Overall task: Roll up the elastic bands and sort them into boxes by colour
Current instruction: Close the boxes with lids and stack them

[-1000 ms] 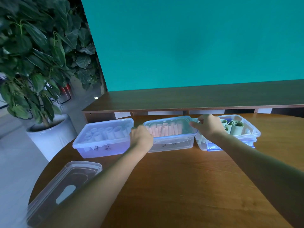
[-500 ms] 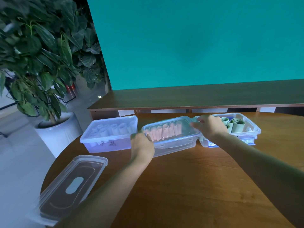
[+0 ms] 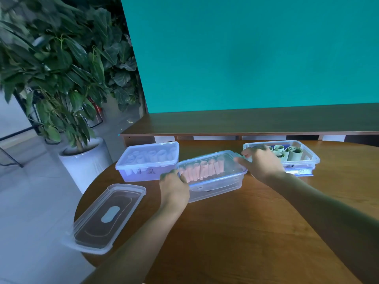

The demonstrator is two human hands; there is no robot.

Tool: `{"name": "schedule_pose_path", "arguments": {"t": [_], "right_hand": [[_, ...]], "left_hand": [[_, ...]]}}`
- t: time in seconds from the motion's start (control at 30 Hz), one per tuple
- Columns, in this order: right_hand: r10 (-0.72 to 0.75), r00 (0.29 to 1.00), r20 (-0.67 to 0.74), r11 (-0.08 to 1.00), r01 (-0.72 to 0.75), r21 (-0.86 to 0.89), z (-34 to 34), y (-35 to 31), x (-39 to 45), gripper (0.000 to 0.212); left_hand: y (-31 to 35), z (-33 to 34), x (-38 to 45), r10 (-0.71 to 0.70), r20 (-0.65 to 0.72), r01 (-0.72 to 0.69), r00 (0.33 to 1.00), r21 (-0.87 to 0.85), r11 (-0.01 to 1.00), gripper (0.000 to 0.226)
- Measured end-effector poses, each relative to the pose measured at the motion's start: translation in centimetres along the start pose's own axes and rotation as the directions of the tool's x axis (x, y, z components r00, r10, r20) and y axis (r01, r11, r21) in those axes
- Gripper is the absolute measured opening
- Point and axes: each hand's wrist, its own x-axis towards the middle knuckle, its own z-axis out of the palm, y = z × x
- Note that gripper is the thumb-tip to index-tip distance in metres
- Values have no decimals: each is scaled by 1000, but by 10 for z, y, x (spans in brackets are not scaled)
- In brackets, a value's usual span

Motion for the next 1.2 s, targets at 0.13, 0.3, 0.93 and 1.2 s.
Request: {"name": "schedule_pose_path", "arguments": {"t": [0.13, 0.3, 0.93, 1.2], "right_hand": [[-44, 996, 74, 993, 35, 115, 2, -10, -21, 34], [-1, 993, 117, 960, -32, 277, 9, -23, -46, 35], [89, 977, 194, 814, -183, 551, 11, -54, -103, 49], [84, 977, 197, 807, -183, 562, 14, -56, -87, 45]], "left_hand": [[-4, -24, -21, 40, 2, -40, 999, 8, 999, 18], [-16, -55, -45, 75, 27, -76, 997, 12, 997, 18], [-46, -111, -101, 144, -23, -140, 989, 118, 983, 12], [-49, -108, -92, 167, -2, -165, 986, 147, 975, 29]]}}
